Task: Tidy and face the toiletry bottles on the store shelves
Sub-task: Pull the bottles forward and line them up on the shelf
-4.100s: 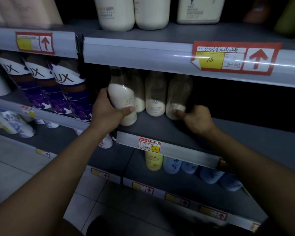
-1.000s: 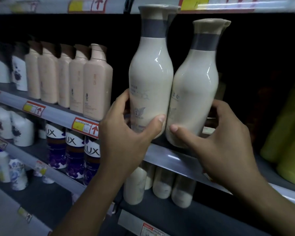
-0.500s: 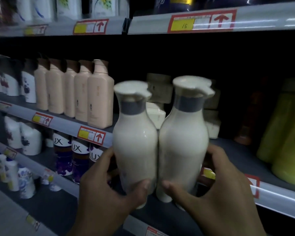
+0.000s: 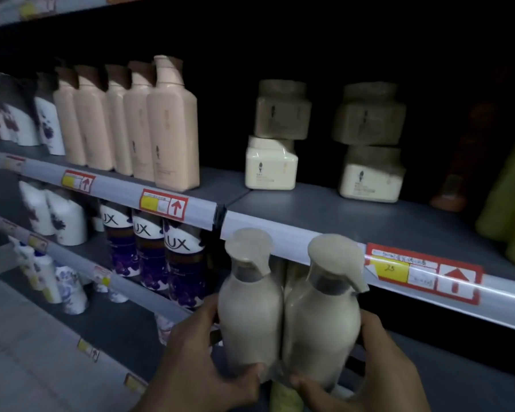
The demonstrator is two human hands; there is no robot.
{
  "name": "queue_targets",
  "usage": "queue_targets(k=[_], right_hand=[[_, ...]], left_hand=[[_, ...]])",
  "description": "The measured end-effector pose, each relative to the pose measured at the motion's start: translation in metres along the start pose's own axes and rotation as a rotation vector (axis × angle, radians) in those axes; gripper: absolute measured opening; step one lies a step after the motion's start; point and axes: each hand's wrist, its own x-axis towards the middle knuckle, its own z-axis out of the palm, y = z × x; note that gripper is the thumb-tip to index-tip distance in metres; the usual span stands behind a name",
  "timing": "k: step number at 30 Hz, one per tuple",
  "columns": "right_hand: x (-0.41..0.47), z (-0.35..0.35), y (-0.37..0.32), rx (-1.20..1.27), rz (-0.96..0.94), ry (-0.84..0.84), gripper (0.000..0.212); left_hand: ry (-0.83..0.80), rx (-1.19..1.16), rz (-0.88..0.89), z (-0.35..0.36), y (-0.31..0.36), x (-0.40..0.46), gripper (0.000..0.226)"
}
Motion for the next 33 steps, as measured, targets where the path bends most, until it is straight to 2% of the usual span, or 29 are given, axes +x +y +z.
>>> queue_targets(k=[3, 6, 9, 11, 15, 24, 33], right_hand=[[-0.011, 0.002, 0.021, 0.024, 0.060, -0.036, 0.102], [-0.014, 0.000, 0.045, 0.009, 0.130, -0.129, 0.107], [-0.016, -0.001, 0.065, 0.005, 0.188, -0.239, 0.095], [-0.017, -0.001, 0.076, -0.024, 0.197, -0.246, 0.087], [-0.016, -0.002, 0.086, -0.055, 0.180, -0.216, 0.076], [0.001, 0.001, 0.094, -0.054, 0.159, -0.102, 0.071], [0.025, 0.008, 0.109, -0.041, 0.171, 0.007, 0.071]], left_hand=[[-0.093, 0.017, -0.005, 0.011, -0.012, -0.003, 0.102], [-0.159, 0.015, -0.023, 0.022, -0.025, -0.006, 0.094], [-0.245, 0.004, -0.083, 0.033, -0.035, -0.006, 0.081], [-0.262, 0.002, -0.103, 0.040, -0.039, -0.007, 0.078], [-0.252, 0.005, -0.128, 0.052, -0.039, -0.002, 0.071], [-0.186, 0.050, -0.134, 0.069, -0.042, 0.027, 0.076], [-0.047, 0.026, -0.133, 0.095, -0.050, 0.049, 0.067]])
